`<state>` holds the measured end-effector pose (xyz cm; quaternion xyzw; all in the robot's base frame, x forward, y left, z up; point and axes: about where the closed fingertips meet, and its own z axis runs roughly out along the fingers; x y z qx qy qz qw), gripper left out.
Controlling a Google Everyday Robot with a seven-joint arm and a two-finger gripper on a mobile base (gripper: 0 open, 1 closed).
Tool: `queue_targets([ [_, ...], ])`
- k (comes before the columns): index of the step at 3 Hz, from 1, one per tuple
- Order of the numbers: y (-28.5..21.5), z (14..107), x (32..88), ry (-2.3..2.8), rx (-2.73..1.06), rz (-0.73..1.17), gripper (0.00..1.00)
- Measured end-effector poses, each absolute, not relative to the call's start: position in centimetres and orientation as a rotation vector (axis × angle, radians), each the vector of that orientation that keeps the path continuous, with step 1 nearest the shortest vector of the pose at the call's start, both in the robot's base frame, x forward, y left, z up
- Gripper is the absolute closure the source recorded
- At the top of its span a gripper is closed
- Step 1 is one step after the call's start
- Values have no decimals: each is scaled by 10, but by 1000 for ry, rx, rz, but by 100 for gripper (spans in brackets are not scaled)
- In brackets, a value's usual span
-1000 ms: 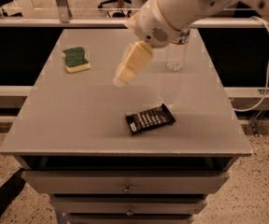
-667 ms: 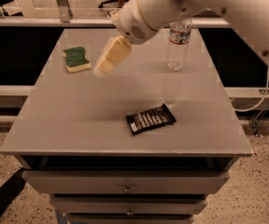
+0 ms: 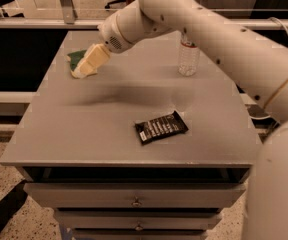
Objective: Move sponge near rxbar chocolate
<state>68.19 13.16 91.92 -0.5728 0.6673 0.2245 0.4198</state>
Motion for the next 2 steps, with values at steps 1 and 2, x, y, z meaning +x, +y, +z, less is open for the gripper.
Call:
queue_targets([
  [1, 153, 894, 706, 1713, -1371, 577, 0],
  [2, 165, 860, 720, 1790, -1309, 570, 0],
])
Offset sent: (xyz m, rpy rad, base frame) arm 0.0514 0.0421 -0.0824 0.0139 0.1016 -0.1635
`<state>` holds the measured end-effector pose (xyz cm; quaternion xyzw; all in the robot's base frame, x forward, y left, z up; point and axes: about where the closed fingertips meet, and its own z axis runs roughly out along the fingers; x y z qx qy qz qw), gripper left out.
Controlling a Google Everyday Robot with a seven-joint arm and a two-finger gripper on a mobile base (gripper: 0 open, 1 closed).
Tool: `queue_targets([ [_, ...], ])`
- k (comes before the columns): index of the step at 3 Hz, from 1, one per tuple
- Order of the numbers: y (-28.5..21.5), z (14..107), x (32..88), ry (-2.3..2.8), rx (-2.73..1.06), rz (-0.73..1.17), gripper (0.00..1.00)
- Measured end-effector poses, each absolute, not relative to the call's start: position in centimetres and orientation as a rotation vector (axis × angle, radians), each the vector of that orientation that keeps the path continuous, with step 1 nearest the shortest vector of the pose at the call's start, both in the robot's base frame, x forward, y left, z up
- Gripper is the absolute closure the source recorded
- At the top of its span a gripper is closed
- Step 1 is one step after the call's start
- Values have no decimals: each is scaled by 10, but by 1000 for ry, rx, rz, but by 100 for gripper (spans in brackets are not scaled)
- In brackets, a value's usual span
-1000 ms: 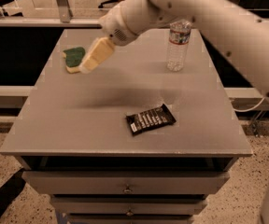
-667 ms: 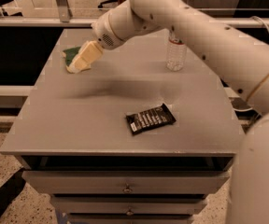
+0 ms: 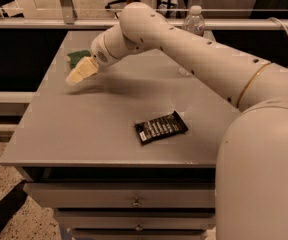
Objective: Move sponge near rxbar chocolate
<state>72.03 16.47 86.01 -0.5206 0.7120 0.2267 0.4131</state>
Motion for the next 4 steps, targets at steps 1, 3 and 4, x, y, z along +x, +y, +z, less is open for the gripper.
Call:
queue_targets([
  [1, 165, 844, 724, 1832, -1271, 564, 0],
  [3, 159, 840, 720, 1845, -1182, 573, 48],
  [4, 158, 843, 719, 1837, -1164, 576, 72],
])
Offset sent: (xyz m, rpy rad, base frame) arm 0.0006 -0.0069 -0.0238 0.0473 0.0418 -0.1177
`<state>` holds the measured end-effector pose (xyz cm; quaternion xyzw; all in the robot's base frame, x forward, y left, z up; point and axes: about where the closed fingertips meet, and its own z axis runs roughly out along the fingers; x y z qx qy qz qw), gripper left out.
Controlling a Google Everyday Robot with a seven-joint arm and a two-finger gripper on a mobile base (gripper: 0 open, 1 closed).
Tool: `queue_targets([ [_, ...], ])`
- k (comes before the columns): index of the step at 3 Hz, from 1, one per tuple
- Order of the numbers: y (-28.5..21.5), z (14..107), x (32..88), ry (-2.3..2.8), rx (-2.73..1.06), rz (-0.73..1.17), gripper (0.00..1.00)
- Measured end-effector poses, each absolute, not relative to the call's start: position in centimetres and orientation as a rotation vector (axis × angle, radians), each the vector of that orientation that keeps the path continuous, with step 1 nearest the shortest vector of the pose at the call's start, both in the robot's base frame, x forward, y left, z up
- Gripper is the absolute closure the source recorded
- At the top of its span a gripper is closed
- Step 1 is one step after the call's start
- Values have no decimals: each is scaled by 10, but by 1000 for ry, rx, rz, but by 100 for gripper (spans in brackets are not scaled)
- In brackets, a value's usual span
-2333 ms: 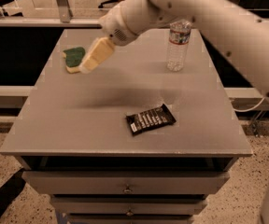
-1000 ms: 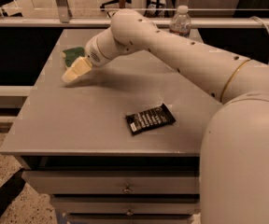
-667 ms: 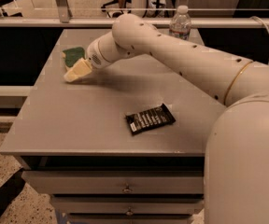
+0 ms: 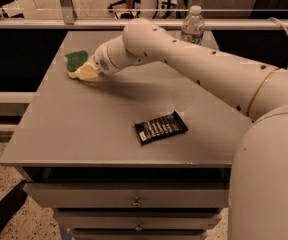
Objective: Move sponge near rxbar chocolate
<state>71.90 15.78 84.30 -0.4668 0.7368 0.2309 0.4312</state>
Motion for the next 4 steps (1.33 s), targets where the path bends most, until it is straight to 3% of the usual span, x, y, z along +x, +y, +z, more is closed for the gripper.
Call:
queue_targets([
  [1, 156, 857, 718, 1803, -1152, 574, 95],
  [2, 141, 888, 693, 1725, -1194, 575, 100],
  [4, 74, 908, 629, 1627, -1409, 512, 100],
])
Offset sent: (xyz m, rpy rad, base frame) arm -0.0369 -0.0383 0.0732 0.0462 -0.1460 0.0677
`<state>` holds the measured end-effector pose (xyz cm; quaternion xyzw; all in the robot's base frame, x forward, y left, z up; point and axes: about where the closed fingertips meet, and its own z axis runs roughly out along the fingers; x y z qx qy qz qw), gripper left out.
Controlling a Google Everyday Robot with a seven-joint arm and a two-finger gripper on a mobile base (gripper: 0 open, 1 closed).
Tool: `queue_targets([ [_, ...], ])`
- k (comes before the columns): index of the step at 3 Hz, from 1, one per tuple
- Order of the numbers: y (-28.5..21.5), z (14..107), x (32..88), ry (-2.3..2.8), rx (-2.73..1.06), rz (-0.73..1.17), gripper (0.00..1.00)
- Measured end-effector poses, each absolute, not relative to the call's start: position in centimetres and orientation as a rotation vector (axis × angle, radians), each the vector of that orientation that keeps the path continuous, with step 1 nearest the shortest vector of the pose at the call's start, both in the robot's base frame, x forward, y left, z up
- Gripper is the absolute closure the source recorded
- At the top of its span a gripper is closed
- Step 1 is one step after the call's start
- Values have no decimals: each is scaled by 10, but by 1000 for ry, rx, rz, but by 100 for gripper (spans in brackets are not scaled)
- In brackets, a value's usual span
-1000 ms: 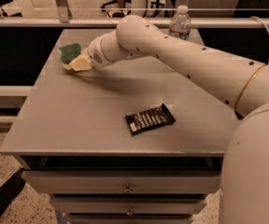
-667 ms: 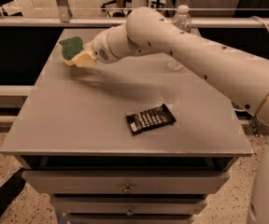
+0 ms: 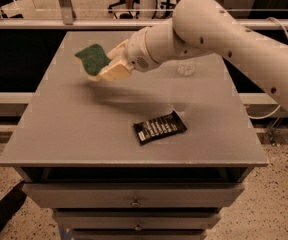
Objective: Move sponge near rxbar chocolate
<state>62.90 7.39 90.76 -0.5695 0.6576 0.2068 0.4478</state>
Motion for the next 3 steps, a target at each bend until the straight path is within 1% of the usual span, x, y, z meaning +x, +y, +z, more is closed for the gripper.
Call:
queue_targets([
  [2, -6, 887, 580, 1652, -1635, 501, 100],
  [3, -48, 870, 572, 1719, -1665, 502, 100],
])
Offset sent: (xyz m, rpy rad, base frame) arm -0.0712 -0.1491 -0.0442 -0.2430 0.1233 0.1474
